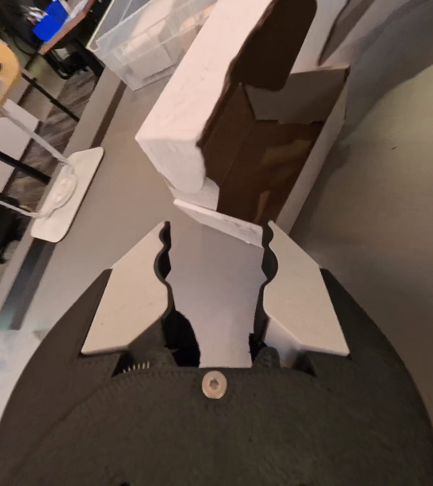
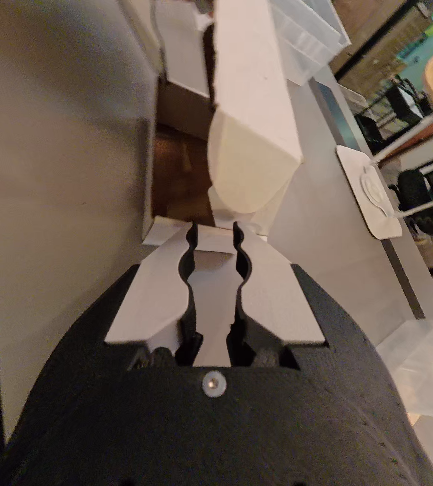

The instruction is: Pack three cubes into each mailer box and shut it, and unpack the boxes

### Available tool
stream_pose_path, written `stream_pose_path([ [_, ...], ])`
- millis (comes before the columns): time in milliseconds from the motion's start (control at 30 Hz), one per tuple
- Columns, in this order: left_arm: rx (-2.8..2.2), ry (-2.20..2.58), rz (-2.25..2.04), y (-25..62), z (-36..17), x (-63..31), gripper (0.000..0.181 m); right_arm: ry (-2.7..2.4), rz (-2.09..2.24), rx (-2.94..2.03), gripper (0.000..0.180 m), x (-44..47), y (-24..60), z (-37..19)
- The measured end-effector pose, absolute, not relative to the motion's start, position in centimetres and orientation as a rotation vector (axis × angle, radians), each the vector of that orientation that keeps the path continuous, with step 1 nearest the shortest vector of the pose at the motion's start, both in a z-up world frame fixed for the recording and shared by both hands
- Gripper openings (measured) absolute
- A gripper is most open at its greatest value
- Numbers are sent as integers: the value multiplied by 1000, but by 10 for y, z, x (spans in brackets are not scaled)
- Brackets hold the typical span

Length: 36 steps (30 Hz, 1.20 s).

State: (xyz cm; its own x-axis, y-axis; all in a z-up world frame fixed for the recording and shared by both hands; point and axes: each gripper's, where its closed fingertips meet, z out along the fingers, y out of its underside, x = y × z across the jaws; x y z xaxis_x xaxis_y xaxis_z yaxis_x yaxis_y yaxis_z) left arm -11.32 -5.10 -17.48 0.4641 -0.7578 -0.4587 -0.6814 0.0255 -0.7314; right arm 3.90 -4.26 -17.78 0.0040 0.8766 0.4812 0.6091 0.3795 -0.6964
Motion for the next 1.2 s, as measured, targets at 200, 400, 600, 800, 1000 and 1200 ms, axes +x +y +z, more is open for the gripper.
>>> stream_pose_path([
  [200, -1619, 1282, -11, -46, -151, -109, 72, -1746, 437, -1305, 47, 56, -53, -166],
  [400, -1532, 1406, 37, -38, -123, -100, 78, -1699, 422, -1288, 51, 45, -40, -136],
  [600, -1557, 1626, 25, -41, -140, -84, 67, -1895, 501, -1290, 49, 24, -43, -153],
  [800, -1659, 1694, -84, -61, -159, -74, 59, -2042, 530, -1308, 64, 24, -63, -166],
  [1000, -1745, 1758, -71, -73, -202, -74, 65, -2232, 420, -1315, 83, 31, -79, -200],
  [1200, -1719, 1632, -38, -73, -211, -71, 74, -2220, 325, -1269, 82, 29, -79, -210],
])
